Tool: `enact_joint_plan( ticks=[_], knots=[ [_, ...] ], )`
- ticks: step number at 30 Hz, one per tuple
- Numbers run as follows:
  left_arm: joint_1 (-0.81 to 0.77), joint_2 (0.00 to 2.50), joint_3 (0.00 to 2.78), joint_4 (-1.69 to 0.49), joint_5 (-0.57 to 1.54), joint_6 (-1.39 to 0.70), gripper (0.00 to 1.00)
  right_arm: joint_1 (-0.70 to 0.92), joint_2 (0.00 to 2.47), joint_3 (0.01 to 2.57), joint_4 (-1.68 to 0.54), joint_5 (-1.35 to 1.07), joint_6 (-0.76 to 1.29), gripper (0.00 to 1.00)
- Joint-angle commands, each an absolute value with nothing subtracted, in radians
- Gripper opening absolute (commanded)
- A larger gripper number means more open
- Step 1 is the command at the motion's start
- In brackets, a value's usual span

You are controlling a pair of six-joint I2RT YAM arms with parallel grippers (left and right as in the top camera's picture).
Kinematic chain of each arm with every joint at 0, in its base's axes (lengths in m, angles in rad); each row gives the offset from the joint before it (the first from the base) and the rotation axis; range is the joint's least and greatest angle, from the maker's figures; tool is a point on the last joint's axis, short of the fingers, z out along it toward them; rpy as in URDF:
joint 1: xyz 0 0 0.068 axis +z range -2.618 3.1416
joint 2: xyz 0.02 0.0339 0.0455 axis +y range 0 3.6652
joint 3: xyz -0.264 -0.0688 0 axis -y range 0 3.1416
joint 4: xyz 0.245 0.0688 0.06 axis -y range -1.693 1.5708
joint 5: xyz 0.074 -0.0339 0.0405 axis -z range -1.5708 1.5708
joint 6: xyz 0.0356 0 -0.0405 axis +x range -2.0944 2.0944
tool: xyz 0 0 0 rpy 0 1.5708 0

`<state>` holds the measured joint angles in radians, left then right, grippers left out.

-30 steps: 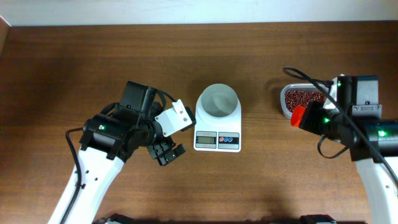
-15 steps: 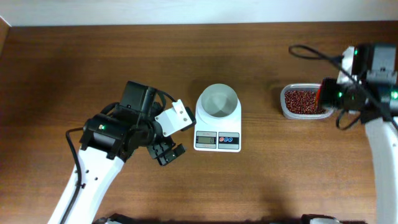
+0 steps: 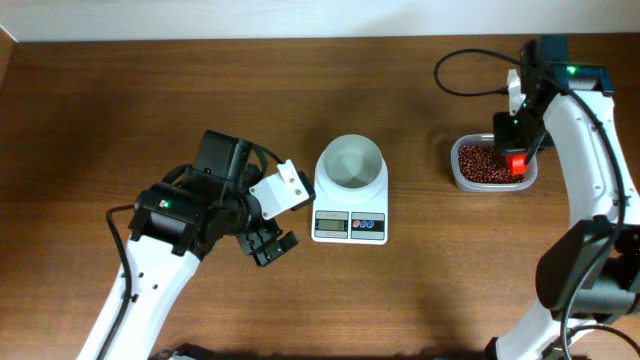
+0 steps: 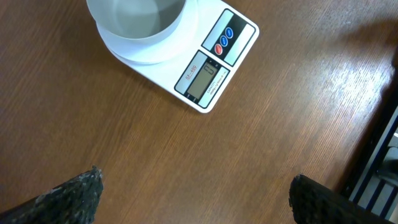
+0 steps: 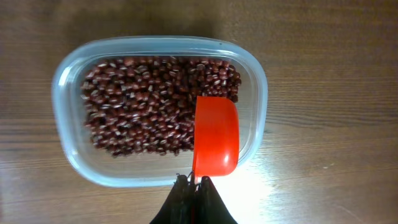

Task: Scoop and weigh 50g on scale
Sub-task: 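Move the scoop with the right gripper over the bean tub, then dip the scoop into the red beans and scoop them up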

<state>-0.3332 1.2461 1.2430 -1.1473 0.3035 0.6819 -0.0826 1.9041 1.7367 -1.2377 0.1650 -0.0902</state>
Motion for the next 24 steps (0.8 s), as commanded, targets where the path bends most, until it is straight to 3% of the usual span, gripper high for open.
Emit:
enact_joint_plan(
  ticks=[1, 5, 18, 24],
  knots=[
    [-0.328, 1.249, 1.261, -1.146, 0.318, 0.698, 0.99, -0.088, 1.938, 1.752, -1.231, 0.222, -0.102, 0.04],
    [-0.328, 1.249, 1.261, -1.146, 0.318, 0.698, 0.99, -0.11, 1.959, 1.745, -1.2, 0.196, -0.121, 0.04],
    [-0.328, 1.249, 1.261, -1.146, 0.318, 0.698, 0.99, -0.308, 1.991, 1.716, -1.245, -0.33, -0.256, 0.04],
    [-0.328, 1.249, 1.261, -1.146, 0.318, 0.698, 0.99, -0.37, 2.03, 1.641, -1.181, -0.369, -0.258, 0.04]
  ],
)
